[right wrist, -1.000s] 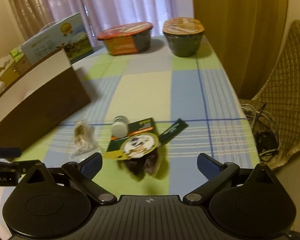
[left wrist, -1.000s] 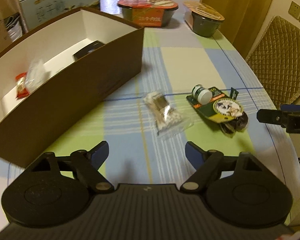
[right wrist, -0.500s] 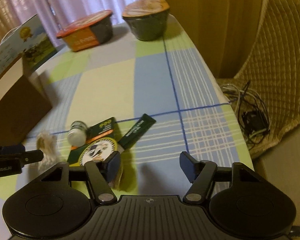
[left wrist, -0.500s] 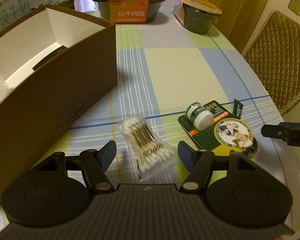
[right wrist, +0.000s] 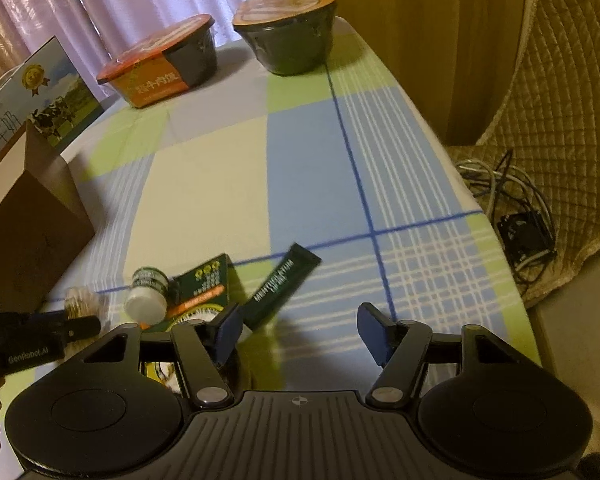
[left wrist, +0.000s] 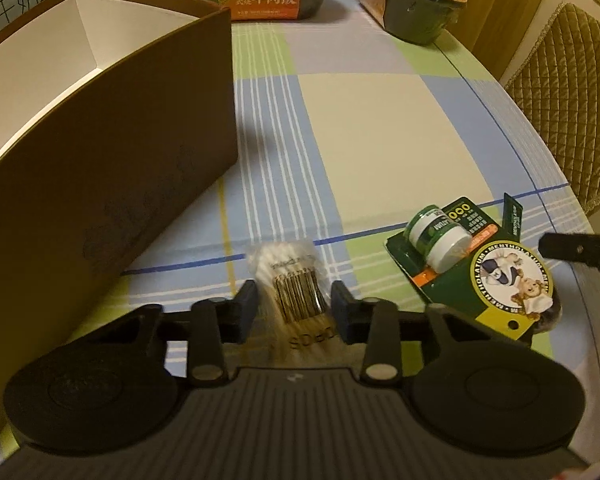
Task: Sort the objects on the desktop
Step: 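Grasp the green packaged item with the right tool while the left tool grasps the cotton swab bag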
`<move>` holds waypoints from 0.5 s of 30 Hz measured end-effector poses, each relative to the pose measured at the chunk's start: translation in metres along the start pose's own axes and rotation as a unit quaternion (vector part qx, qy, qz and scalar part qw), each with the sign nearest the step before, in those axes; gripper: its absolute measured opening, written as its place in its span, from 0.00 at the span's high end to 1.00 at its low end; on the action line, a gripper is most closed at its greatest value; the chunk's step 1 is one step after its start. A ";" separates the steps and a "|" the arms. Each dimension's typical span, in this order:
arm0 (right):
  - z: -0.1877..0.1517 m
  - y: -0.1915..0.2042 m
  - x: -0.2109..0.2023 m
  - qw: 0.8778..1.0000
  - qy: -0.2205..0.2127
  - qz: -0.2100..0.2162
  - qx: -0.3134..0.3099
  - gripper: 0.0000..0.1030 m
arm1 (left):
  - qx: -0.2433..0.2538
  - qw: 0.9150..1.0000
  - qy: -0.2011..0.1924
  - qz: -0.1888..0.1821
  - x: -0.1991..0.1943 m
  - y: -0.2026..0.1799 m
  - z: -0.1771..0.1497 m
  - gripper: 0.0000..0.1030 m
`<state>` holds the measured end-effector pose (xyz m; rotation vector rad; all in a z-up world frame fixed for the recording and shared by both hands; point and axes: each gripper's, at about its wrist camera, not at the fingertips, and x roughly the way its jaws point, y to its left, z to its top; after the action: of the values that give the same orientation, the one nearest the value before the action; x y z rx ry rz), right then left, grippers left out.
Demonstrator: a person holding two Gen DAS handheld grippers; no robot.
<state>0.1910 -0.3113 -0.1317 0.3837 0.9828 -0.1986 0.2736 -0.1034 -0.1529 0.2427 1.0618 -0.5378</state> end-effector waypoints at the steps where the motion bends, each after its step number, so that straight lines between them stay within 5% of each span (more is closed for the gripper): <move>1: 0.002 0.002 0.002 1.000 -0.001 0.000 -0.001 0.41 | 0.003 1.000 0.000 0.000 0.000 0.001 -0.001 0.74; 15: 0.018 0.009 0.037 1.000 0.005 0.002 -0.027 0.70 | -0.004 1.000 0.015 0.010 -0.020 0.024 -0.027 0.77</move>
<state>0.2275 -0.3101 -0.1518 0.3376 0.9952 -0.1665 0.2580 -0.0648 -0.1497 0.2555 1.0897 -0.5131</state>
